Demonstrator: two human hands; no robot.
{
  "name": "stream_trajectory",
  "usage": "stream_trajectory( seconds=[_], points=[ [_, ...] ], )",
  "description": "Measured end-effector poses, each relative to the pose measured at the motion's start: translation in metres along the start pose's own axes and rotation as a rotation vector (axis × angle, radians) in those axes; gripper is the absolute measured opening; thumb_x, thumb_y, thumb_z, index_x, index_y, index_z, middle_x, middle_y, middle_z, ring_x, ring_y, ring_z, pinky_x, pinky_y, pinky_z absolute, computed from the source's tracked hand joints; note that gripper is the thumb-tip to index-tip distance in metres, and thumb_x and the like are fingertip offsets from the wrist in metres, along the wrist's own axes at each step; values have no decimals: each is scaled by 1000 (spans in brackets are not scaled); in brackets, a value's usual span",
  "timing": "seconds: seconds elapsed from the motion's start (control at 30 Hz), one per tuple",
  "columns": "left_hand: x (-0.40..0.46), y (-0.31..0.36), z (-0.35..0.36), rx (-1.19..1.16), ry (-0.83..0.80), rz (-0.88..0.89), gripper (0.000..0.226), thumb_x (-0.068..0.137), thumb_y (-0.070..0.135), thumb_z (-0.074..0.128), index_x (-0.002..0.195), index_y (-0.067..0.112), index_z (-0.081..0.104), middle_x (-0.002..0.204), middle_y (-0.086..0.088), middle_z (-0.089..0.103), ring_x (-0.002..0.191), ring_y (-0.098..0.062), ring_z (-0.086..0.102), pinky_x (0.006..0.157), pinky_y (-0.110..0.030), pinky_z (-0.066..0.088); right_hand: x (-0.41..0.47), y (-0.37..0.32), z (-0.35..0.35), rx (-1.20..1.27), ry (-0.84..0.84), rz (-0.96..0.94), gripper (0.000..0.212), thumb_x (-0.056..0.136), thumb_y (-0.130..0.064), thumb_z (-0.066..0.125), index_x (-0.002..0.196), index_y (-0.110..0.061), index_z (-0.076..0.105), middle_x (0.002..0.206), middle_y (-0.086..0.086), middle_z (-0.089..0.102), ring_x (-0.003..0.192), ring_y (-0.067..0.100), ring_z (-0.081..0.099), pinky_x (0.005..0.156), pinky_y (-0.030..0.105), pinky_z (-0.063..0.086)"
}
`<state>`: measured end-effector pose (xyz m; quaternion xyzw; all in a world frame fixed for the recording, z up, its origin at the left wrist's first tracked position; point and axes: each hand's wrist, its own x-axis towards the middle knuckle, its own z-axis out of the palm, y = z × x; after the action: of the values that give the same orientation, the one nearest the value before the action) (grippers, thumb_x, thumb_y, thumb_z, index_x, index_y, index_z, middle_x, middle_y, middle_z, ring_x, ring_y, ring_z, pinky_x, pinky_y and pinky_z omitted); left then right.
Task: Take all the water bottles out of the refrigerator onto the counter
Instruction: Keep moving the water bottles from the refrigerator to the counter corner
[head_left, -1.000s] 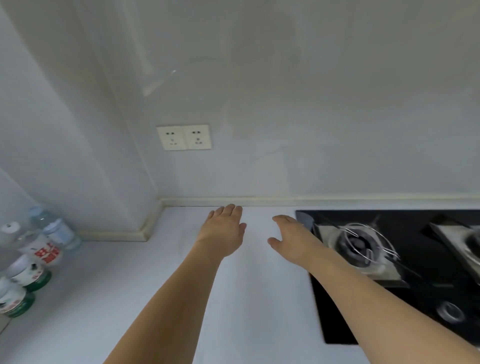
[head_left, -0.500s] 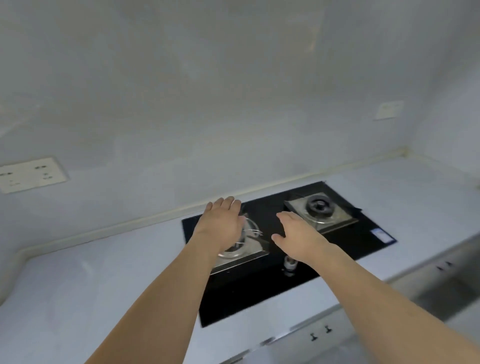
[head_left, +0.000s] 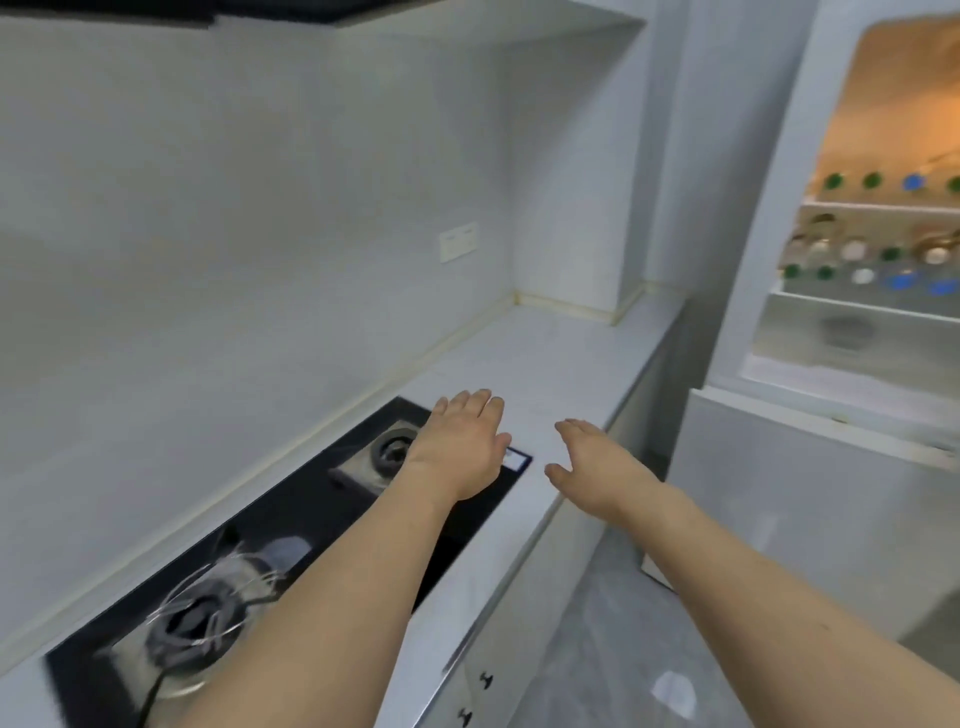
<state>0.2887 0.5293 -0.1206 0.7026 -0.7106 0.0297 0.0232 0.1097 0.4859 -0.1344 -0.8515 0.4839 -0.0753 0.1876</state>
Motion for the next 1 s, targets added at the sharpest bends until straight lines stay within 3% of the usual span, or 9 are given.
stream_trajectory(
  seconds=[0.4,0.5,0.77,1.0],
  points=[
    [205,77,31,-49,0,299,51,102,34,30,148,11,26,155,-8,26,140,-26,27,117,-43,18,78,136,-67,5,86,308,57,98,-30,47,147,-8,28,155,8,28,139,23,32,111,30,27],
    [260,84,34,-90,-3,315,49,101,33,31,145,11,31,151,-7,33,136,-26,33,114,-42,23,112,166,-83,7,113,356,61,99,-32,46,151,-11,22,158,5,22,144,20,24,114,30,22],
    [350,128,32,-184,-9,431,50,102,31,34,148,12,28,154,-5,29,141,-23,26,115,-33,21,147,233,-123,16,192,469,57,99,-32,44,150,-15,25,156,2,28,142,19,28,112,31,26],
    [417,203,45,-259,-66,496,50,102,30,34,149,12,26,156,-3,27,142,-21,24,115,-31,21,153,323,-151,8,188,553,60,99,-32,43,152,-13,20,158,1,22,145,17,20,115,31,22]
  ],
)
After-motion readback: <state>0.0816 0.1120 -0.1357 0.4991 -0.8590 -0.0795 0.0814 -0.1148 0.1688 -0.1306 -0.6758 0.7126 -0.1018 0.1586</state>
